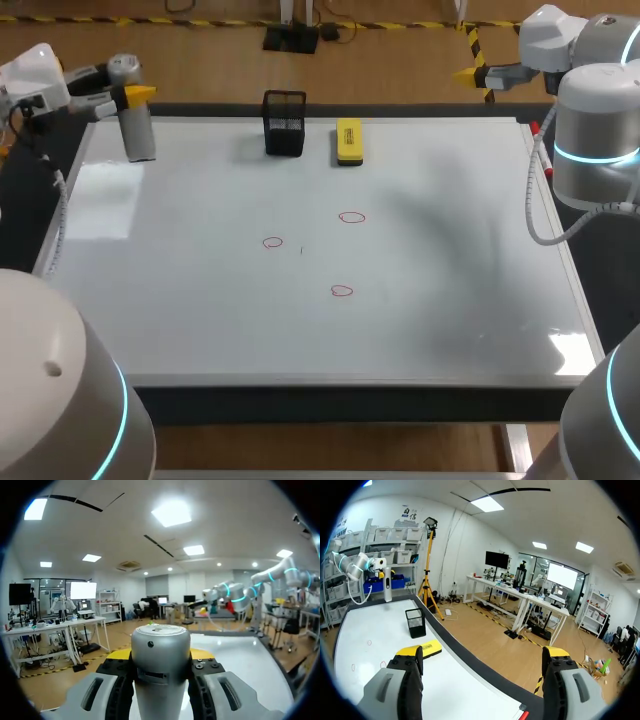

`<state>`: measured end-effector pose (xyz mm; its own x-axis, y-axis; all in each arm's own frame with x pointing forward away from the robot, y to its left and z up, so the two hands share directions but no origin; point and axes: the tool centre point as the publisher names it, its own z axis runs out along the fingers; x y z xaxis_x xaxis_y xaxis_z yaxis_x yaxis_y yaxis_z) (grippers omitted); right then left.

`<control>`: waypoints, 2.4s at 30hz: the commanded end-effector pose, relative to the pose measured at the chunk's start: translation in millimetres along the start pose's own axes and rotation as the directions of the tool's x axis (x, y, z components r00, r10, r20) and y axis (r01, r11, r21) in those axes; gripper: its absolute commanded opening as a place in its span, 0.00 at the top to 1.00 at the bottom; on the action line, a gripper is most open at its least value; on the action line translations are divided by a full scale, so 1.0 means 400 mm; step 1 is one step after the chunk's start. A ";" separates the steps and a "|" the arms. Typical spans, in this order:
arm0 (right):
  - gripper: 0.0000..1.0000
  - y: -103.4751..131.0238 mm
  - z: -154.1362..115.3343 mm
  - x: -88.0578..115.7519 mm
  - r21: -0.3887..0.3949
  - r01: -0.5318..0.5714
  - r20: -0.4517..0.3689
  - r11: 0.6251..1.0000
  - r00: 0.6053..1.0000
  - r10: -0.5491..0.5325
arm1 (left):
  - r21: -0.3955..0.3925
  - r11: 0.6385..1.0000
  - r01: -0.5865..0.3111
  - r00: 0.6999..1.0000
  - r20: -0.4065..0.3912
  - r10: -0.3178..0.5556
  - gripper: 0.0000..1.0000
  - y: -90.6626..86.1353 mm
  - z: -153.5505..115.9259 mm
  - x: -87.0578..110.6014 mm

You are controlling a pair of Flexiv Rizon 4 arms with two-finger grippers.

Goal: Pick up the inspection probe, press it on each red-marked spot on the whiteboard one by one, put down the probe, pick up the eraser, and wipe off all the red marks.

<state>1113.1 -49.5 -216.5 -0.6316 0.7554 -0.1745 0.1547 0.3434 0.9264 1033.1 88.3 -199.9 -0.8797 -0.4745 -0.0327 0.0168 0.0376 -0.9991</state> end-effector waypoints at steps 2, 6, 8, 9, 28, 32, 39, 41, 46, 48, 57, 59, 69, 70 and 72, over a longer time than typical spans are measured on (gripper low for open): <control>0.00 0.000 0.001 -0.001 0.002 0.000 -0.001 1.000 1.000 0.000 | 0.000 1.000 -0.001 1.000 0.011 0.001 1.00 -0.005 0.000 0.007; 0.00 0.000 0.001 -0.001 0.002 0.000 -0.001 1.000 1.000 0.000 | 0.000 1.000 -0.001 1.000 0.011 0.001 1.00 -0.005 0.000 0.007; 0.00 0.000 0.001 -0.001 0.002 0.000 -0.001 1.000 1.000 0.000 | 0.000 1.000 -0.001 1.000 0.011 0.001 1.00 -0.005 0.000 0.007; 0.00 0.000 0.001 -0.001 0.002 0.000 -0.001 1.000 1.000 0.000 | 0.000 1.000 -0.001 1.000 0.011 0.001 1.00 -0.005 0.000 0.007; 0.00 -0.038 0.147 0.127 0.311 0.801 -0.782 0.511 0.521 -0.342 | 0.000 1.000 -0.001 1.000 0.011 0.001 1.00 -0.005 0.000 0.007; 0.00 -0.046 0.160 0.149 0.241 0.913 -0.864 0.330 0.356 -0.356 | 0.000 1.000 -0.001 1.000 0.011 0.001 1.00 -0.005 0.000 0.007; 0.00 -0.047 0.179 0.190 0.073 0.994 -0.914 0.086 0.102 -0.394 | 0.000 1.000 -0.001 1.000 0.011 0.001 1.00 -0.005 0.000 0.007; 0.00 -0.054 0.184 0.199 0.032 0.999 -0.914 0.016 0.036 -0.404 | 0.000 1.000 -0.001 1.000 0.011 0.001 1.00 -0.005 0.000 0.007; 0.00 -0.048 0.177 0.220 -0.008 1.000 -0.905 -0.011 -0.012 -0.425 | 0.000 1.000 -0.001 1.000 0.011 0.001 1.00 -0.005 0.000 0.007; 0.00 -0.048 0.177 0.220 -0.008 1.000 -0.905 -0.011 -0.012 -0.425 | 0.000 1.000 -0.001 1.000 0.011 0.001 1.00 -0.005 0.000 0.007; 0.00 -0.048 0.177 0.220 -0.008 1.000 -0.905 -0.011 -0.012 -0.425 | 0.000 1.000 -0.001 1.000 0.011 0.001 1.00 -0.005 0.000 0.007; 0.00 -0.048 0.177 0.220 -0.008 1.000 -0.905 -0.011 -0.012 -0.425 | 0.000 1.000 -0.001 1.000 0.011 0.001 1.00 -0.005 0.000 0.007; 0.00 -0.059 0.196 0.229 -0.083 0.996 -0.904 -0.020 -0.084 -0.420 | 0.000 1.000 -0.001 1.000 0.011 0.001 1.00 -0.005 0.000 0.007; 0.00 -0.064 0.205 0.236 -0.115 0.993 -0.901 -0.017 -0.112 -0.420 | 0.000 1.000 -0.001 1.000 0.011 0.001 1.00 -0.005 0.000 0.007; 0.00 -0.075 0.217 0.250 -0.157 0.987 -0.901 -0.024 -0.153 -0.407 | 0.000 1.000 -0.001 1.000 0.011 0.001 1.00 -0.005 0.000 0.007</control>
<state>1106.3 55.3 -282.6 -0.6373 -0.7324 -0.2395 -0.7231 0.6758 -0.1427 1031.2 87.1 -198.9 -0.8750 -0.4831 -0.0330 0.0168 0.0379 -0.9991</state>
